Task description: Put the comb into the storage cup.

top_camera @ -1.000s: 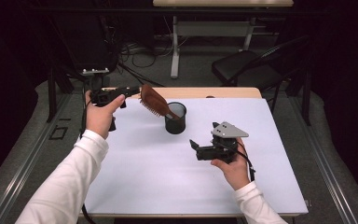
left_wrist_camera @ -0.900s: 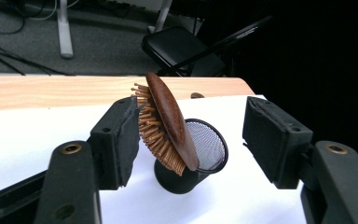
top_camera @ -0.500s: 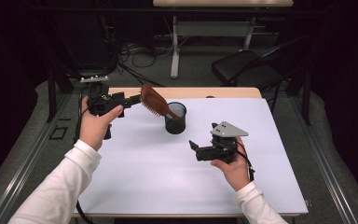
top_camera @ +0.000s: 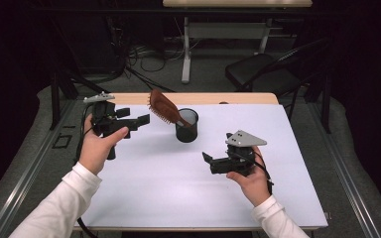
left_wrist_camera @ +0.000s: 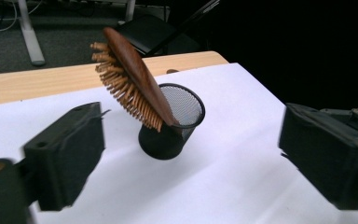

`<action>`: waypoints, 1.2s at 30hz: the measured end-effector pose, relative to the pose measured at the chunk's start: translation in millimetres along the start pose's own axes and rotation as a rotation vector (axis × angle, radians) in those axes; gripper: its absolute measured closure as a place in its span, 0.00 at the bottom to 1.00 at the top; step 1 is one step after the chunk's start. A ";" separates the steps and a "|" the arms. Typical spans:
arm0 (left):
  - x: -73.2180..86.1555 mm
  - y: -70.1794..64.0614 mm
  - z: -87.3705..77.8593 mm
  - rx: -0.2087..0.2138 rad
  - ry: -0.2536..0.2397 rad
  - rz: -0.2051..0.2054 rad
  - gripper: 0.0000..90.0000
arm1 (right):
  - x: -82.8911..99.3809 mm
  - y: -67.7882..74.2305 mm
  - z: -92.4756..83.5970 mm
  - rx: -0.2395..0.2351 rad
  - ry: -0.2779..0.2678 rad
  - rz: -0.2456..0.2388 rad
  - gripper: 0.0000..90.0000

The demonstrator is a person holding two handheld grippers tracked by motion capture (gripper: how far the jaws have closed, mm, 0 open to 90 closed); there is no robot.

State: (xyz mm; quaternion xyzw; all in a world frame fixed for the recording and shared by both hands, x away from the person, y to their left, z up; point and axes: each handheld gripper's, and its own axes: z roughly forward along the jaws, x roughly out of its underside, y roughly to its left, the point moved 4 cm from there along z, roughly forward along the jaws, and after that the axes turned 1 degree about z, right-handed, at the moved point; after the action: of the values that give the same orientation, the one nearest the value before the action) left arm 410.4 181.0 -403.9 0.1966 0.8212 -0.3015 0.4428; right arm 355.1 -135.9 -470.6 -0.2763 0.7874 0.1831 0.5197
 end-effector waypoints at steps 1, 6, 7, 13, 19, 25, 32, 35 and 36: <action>2.9 0.7 -0.7 0.005 -0.001 -0.005 0.03 | 0.1 -0.1 -0.9 0.000 0.002 0.003 0.00; 16.2 3.7 -5.0 0.030 -0.008 -0.003 0.01 | 1.3 -0.8 -5.3 -0.001 0.016 0.010 0.00; 18.5 4.5 -6.1 0.029 -0.008 0.005 0.01 | 1.6 -1.1 -6.1 0.000 0.017 0.006 0.00; 30.5 9.6 -15.2 0.040 -0.018 0.006 0.01 | 4.9 -3.4 -13.0 -0.003 0.038 0.009 0.00; 44.1 11.6 -24.2 0.058 -0.026 0.040 0.01 | 12.6 -6.7 -22.7 0.000 0.072 -0.012 0.00; 58.2 15.0 -31.2 0.034 -0.007 0.085 0.01 | 19.8 -13.1 -33.2 0.017 0.087 -0.006 0.00; 73.3 18.6 -38.1 0.015 0.002 0.112 0.01 | 27.1 -17.7 -41.8 0.032 0.094 0.004 0.00; 81.2 20.6 -41.0 0.000 0.000 0.118 0.01 | 30.7 -19.1 -45.1 0.034 0.096 0.011 0.00; 84.5 21.0 -41.9 0.000 -0.001 0.116 0.01 | 32.1 -19.7 -46.1 0.037 0.095 0.011 0.00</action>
State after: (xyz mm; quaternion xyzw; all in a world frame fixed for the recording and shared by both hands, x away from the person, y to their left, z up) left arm 352.4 229.3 -464.2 0.2440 0.8081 -0.2754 0.4599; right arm 324.5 -185.7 -482.0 -0.2706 0.8159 0.1578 0.4860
